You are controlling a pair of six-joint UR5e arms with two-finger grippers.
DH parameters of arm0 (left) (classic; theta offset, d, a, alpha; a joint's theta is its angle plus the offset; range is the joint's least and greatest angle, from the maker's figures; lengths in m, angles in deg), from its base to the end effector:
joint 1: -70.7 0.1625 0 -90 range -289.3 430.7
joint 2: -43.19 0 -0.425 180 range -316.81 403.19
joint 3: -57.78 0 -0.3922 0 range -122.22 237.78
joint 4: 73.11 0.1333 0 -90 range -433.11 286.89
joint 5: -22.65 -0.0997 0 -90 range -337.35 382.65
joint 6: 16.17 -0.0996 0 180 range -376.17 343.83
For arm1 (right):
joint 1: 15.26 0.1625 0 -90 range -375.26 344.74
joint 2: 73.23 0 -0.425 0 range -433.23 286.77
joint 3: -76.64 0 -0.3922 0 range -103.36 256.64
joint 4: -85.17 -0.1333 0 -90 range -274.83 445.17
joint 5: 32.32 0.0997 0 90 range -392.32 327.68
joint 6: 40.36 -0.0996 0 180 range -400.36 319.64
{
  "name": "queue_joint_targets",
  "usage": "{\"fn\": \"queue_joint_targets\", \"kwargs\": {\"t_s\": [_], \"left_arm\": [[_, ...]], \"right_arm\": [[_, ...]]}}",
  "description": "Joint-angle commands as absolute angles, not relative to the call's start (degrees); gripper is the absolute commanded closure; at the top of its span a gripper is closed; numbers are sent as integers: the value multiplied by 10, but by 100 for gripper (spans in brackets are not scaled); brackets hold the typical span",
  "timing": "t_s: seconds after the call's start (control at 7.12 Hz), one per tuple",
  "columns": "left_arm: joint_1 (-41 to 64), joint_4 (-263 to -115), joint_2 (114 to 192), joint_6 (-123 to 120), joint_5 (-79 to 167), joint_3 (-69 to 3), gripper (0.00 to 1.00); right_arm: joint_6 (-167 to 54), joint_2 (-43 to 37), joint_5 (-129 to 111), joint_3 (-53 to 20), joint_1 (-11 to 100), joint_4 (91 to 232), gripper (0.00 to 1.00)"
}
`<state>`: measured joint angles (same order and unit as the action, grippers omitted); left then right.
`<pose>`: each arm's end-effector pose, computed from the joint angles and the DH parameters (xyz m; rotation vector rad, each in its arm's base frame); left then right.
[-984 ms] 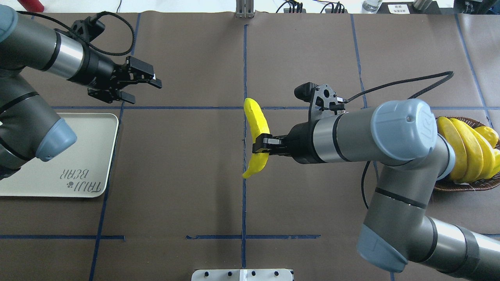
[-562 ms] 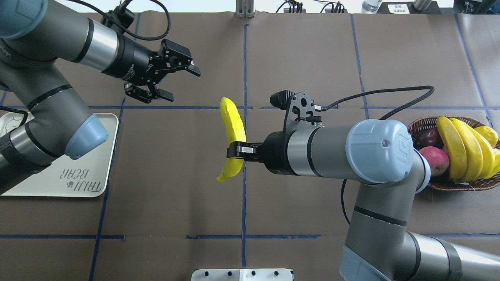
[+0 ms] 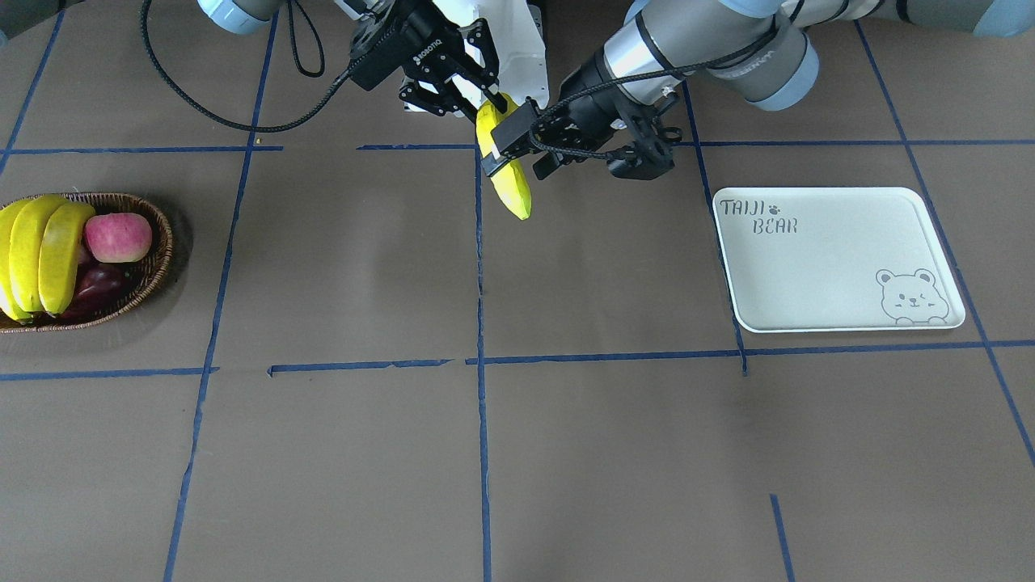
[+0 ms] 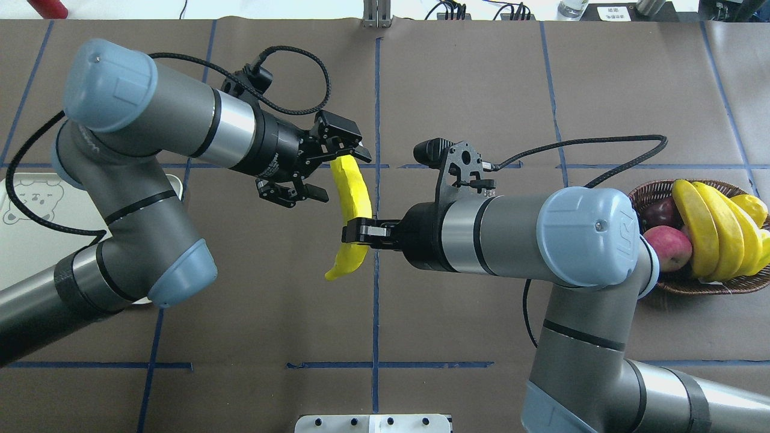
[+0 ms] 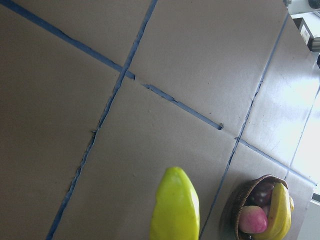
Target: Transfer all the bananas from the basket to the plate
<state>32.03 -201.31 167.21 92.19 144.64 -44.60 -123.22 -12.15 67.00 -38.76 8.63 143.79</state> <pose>0.4195 -0.4389 0.1394 -0.1918 1.4909 -0.3911 -0.4461 -0.3257 0.1239 0.2728 -1.4727 0.1139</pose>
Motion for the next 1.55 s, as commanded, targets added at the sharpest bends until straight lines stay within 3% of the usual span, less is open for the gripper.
{"fn": "queue_joint_targets", "kwargs": {"t_s": [0.0, 0.14, 0.28, 0.42, 0.56, 0.7, 1.12, 1.41], "left_arm": [[341, -2013, 1674, 923, 1422, -447, 18], [341, -2013, 1672, 918, 1422, -447, 90], [341, -2014, 1671, 915, 1422, -446, 100], [341, -2014, 1671, 914, 1423, -447, 100], [341, -2014, 1671, 912, 1423, -447, 100], [341, -2013, 1670, 913, 1422, -447, 100], [318, -2004, 1667, 911, 1421, -436, 100], [284, -1875, 1636, 780, 1422, -433, 100]], "right_arm": [[-1232, -121, 670, -388, 86, 1436, 99], [-1233, -121, 670, -388, 86, 1436, 99], [-1233, -121, 670, -388, 84, 1436, 98], [-1233, -121, 670, -389, 84, 1436, 77], [-1234, -120, 670, -388, 84, 1437, 17], [-1233, -114, 671, -390, 82, 1435, 0], [-1234, -113, 670, -396, 84, 1429, 0], [-1233, -86, 671, -434, 86, 1430, 0]]}}
